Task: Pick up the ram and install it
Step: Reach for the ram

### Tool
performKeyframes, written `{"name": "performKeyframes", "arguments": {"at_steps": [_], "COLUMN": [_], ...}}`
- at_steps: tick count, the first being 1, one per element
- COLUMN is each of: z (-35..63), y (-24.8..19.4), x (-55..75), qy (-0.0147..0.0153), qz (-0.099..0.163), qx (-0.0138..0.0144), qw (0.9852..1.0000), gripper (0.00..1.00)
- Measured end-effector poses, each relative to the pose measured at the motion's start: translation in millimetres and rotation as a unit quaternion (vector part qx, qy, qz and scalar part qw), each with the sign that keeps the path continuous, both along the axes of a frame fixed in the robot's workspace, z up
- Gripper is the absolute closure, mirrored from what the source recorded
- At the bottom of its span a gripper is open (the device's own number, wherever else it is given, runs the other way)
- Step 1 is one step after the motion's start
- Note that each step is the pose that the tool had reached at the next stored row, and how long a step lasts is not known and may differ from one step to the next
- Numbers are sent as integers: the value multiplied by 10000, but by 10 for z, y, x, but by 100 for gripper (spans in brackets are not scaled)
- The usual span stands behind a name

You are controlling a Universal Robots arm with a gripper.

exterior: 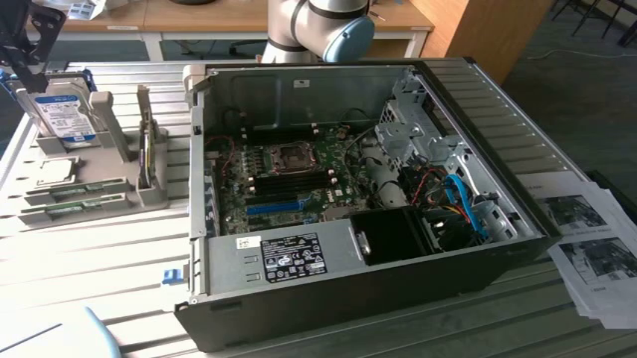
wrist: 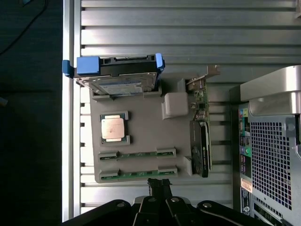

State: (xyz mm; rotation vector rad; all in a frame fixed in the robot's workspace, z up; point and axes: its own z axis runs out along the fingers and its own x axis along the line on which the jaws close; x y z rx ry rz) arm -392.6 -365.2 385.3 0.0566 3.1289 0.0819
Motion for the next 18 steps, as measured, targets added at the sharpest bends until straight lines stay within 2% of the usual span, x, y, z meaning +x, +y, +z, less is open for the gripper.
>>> {"name": "performKeyframes", "arguments": {"at_steps": [11, 18], "z": [-107, -116], "y": [0, 0], "x": [-1, -1], "qy": [3, 3], "qz": [0, 0], "qx": [58, 62], "qw": [10000, 10000], "gripper": [91, 91]}}
